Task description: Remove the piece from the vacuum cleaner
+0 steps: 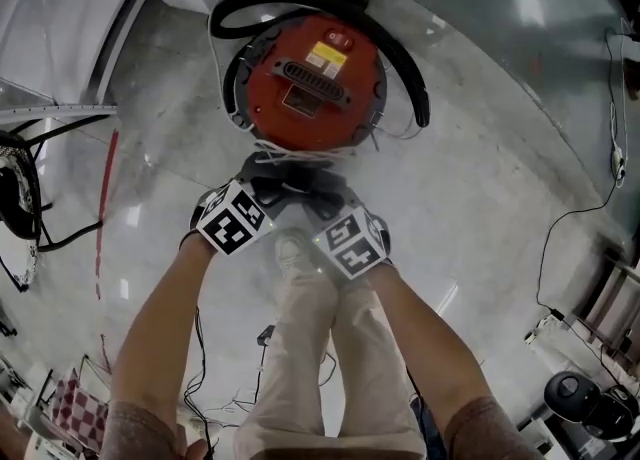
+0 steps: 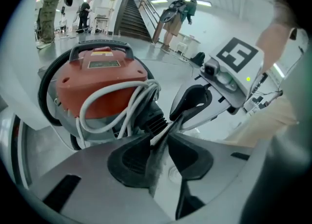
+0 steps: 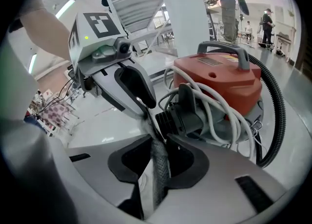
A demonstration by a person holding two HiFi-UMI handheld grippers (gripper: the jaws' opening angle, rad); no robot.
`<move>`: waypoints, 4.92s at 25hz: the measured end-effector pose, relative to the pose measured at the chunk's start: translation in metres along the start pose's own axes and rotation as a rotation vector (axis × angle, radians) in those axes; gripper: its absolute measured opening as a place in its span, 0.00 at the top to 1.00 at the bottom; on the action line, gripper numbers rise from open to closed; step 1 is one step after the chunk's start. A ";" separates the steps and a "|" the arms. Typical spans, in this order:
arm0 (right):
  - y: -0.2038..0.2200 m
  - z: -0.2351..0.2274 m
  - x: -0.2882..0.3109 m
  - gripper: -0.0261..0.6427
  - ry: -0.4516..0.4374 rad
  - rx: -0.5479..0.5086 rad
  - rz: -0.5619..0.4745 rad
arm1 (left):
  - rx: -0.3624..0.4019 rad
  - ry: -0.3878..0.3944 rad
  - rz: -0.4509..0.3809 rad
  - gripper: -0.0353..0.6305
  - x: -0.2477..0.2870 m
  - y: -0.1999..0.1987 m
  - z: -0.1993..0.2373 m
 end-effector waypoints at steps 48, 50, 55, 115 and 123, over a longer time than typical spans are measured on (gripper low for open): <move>-0.046 0.038 -0.163 0.87 -0.112 -0.017 -0.066 | -0.160 -0.114 -0.160 0.82 -0.125 -0.063 -0.120; -0.065 0.043 -0.202 0.87 -0.118 -0.025 -0.090 | -0.145 -0.115 -0.182 0.82 -0.157 -0.088 -0.136; -0.115 0.042 -0.291 0.87 -0.088 -0.060 -0.177 | -0.102 -0.136 -0.244 0.83 -0.234 -0.156 -0.165; -0.158 0.070 -0.490 0.87 0.000 -0.054 -0.654 | 0.041 -0.179 -0.687 0.86 -0.363 -0.247 -0.275; -0.162 0.075 -0.488 0.87 0.001 -0.047 -0.659 | 0.026 -0.197 -0.693 0.86 -0.369 -0.245 -0.275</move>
Point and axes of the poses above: the fingertips, and each gripper's own axes: x forward along the fingers, z to its left, y out of its underside, the point moved 9 cm from there along -x, backward along the fingers, and after that the axes turned 1 degree about y, right-handed, at the moved point
